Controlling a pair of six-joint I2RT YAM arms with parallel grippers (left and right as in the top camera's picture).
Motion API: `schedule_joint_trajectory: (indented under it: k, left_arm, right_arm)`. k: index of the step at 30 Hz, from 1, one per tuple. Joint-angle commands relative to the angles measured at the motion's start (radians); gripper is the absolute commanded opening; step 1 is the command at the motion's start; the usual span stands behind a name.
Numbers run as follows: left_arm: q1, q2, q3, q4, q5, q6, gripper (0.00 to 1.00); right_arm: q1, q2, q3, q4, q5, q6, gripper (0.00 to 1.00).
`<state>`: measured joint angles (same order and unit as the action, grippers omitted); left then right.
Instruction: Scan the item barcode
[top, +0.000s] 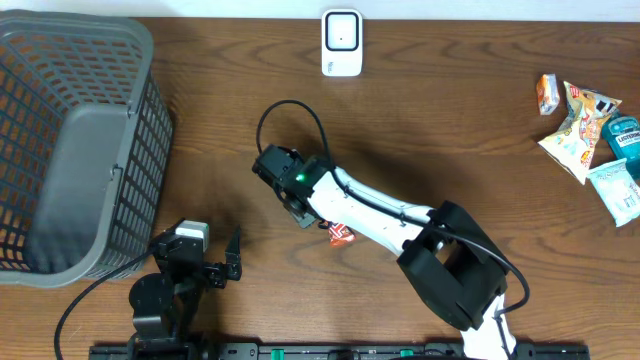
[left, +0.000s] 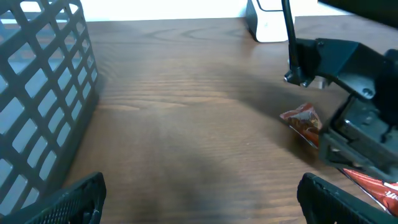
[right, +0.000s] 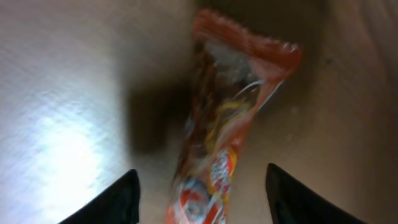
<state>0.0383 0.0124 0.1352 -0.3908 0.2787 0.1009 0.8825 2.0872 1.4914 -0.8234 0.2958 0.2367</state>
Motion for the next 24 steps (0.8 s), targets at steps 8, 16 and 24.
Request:
schedule_joint_trajectory:
  k: [8,16,24]
  left_arm:
    - [0.002,-0.002,-0.015,-0.018,-0.003,-0.009,0.98]
    - [0.002,-0.002,-0.015,-0.018,-0.003,-0.009,0.98]
    - [0.002,-0.002,-0.015,-0.018,-0.003,-0.009,0.98]
  right_arm:
    - [-0.074,0.142,-0.046,-0.045,-0.396,-0.177,0.47]
    - [-0.116,0.137,0.027,-0.177,-0.895,-0.36,0.01]
    - [-0.306,0.129,0.128,-0.596,-1.562,-0.798,0.01]
